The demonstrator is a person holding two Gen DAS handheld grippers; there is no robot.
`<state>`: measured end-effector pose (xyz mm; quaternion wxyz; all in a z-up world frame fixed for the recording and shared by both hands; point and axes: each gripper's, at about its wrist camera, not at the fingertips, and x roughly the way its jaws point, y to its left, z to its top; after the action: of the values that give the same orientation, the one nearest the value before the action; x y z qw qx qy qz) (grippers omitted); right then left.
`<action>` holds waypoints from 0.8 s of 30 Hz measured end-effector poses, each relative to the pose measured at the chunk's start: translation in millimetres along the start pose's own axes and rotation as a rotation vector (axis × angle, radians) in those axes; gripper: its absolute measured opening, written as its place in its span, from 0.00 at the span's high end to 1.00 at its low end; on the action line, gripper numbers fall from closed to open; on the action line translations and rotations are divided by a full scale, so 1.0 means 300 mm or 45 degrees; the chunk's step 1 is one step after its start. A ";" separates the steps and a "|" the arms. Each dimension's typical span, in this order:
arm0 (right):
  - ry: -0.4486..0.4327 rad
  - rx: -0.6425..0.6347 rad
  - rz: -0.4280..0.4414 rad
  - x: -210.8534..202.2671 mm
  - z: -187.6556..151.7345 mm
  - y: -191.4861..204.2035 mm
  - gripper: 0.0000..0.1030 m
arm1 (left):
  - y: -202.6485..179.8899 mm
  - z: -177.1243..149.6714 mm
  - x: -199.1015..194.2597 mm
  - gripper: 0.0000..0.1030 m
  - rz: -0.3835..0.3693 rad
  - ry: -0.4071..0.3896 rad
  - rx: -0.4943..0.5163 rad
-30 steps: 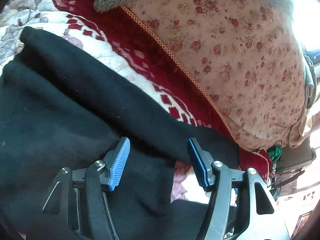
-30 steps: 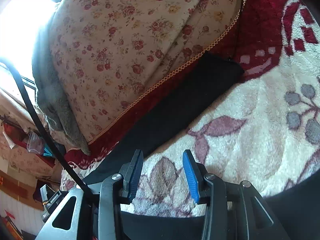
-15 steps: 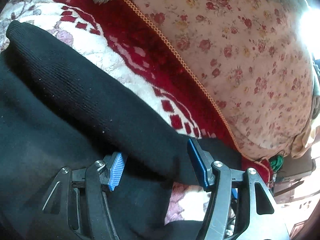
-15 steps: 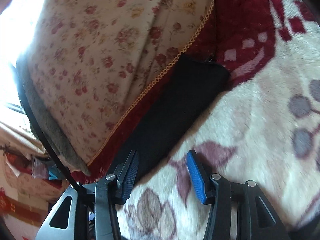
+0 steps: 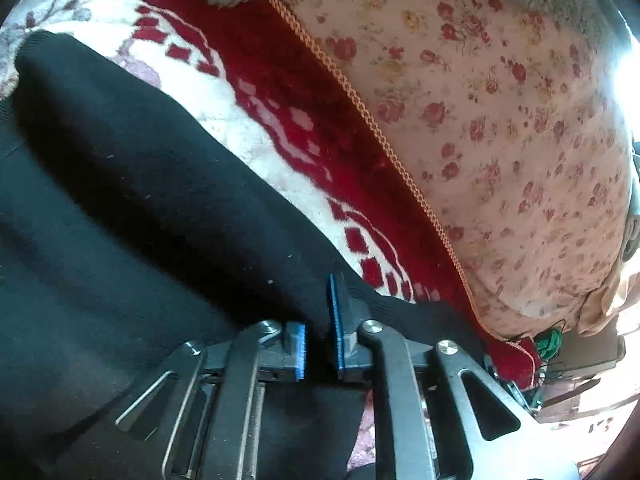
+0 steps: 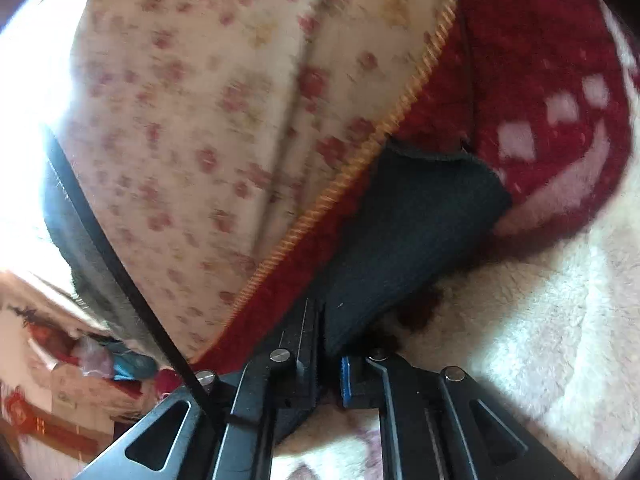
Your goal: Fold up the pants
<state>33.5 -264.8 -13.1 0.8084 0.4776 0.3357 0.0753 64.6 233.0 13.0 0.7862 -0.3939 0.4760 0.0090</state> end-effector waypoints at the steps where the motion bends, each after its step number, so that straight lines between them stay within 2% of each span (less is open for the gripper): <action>1: -0.001 -0.023 0.002 -0.018 -0.007 0.016 0.94 | -0.008 -0.005 -0.012 0.93 0.002 -0.011 0.018; 8: -0.033 -0.039 0.069 -0.128 -0.044 0.067 0.94 | -0.073 -0.046 -0.144 0.93 -0.005 -0.092 0.144; 16: -0.108 -0.121 0.124 -0.341 -0.108 0.123 0.94 | -0.082 -0.124 -0.294 0.93 -0.059 -0.112 0.222; 21: -0.059 -0.158 0.098 -0.408 -0.187 0.105 0.94 | -0.063 -0.195 -0.352 0.93 -0.046 -0.115 0.286; 24: 0.022 -0.057 0.088 -0.383 -0.220 0.029 0.94 | -0.040 -0.214 -0.344 0.93 -0.033 -0.100 0.272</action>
<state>-93.1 -263.4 27.1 0.8129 0.4701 0.3242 0.1146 -34.8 221.9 83.1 0.8417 -0.3134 0.4381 -0.0364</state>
